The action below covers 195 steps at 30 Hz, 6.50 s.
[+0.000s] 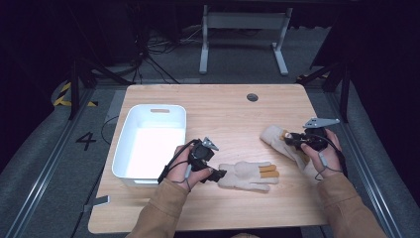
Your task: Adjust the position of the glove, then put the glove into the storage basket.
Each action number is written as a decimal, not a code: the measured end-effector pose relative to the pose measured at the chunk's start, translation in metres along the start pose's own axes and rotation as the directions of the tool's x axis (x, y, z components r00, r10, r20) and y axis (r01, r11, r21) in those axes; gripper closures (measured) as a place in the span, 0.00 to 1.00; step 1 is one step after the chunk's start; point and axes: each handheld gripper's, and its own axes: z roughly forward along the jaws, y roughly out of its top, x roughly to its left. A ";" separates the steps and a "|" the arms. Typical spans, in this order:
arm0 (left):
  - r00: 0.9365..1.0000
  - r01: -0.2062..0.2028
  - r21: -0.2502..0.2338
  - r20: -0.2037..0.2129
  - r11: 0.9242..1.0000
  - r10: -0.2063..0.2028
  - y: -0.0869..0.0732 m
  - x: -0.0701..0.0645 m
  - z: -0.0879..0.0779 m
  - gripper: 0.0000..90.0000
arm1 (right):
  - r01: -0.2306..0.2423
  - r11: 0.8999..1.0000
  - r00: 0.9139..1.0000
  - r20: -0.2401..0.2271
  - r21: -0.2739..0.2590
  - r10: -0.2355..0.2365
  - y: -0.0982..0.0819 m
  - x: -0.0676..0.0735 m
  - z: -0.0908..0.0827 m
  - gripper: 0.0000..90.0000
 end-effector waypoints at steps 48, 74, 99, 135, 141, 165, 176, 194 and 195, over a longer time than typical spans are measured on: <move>1.000 0.028 0.007 0.006 1.000 -0.028 0.004 0.001 -0.003 0.30 | 0.224 0.968 0.895 -0.369 -0.111 -0.250 0.036 0.091 -0.020 0.75; 0.999 0.036 0.021 0.022 0.999 -0.036 0.006 0.000 -0.005 0.35 | 0.306 0.944 0.812 -0.484 -0.122 -0.325 0.034 0.124 0.000 0.75; 1.000 0.003 0.038 -0.021 0.999 -0.002 0.007 -0.002 0.009 0.30 | 0.379 0.925 0.818 -0.476 0.021 -0.324 0.014 0.119 0.032 0.61; 0.998 -0.061 -0.023 0.002 0.998 0.061 0.022 -0.004 0.006 0.29 | 0.098 0.992 0.973 -0.204 -0.076 -0.111 0.010 0.065 -0.023 0.58; 0.996 -0.087 -0.048 0.012 0.995 0.087 0.023 -0.006 0.008 0.28 | 0.055 0.996 0.983 -0.172 -0.065 -0.066 0.007 0.053 -0.027 0.58; 0.941 -0.303 -0.113 0.121 0.946 0.315 0.026 0.000 0.032 0.26 | -0.008 0.997 0.989 -0.150 -0.078 -0.003 -0.007 0.034 -0.043 0.58; 0.917 -0.348 -0.109 0.168 0.931 0.362 0.019 0.001 0.048 0.23 | -0.012 0.997 0.987 -0.164 -0.074 0.000 -0.008 0.033 -0.041 0.58; 0.893 -0.408 -0.082 0.170 0.909 0.416 0.017 -0.007 0.077 0.20 | 0.000 0.998 0.985 -0.172 -0.067 -0.012 -0.009 0.036 -0.039 0.56; 0.892 -0.412 -0.072 0.171 0.908 0.418 0.017 -0.009 0.081 0.19 | 0.001 0.998 0.985 -0.171 -0.067 -0.013 -0.010 0.036 -0.039 0.56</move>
